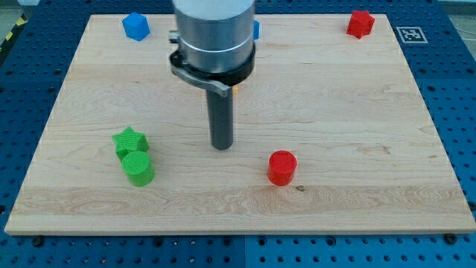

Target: Separate the green star from the green circle

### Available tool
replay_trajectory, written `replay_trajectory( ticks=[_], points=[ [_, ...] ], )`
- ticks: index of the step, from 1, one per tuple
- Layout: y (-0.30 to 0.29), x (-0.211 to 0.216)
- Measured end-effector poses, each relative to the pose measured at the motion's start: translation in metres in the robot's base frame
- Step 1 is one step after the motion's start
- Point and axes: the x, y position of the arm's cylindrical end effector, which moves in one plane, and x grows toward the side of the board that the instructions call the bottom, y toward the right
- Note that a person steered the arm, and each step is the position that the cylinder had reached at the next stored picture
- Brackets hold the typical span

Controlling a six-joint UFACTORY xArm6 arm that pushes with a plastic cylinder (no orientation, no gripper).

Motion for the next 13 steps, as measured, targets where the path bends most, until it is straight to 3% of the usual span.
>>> replay_trajectory(
  ticks=[2, 5, 7, 10, 13],
  points=[
    [-0.041, 0.036],
    [-0.057, 0.060],
    [-0.104, 0.060],
    [-0.126, 0.008],
    [-0.073, -0.023]
  ],
)
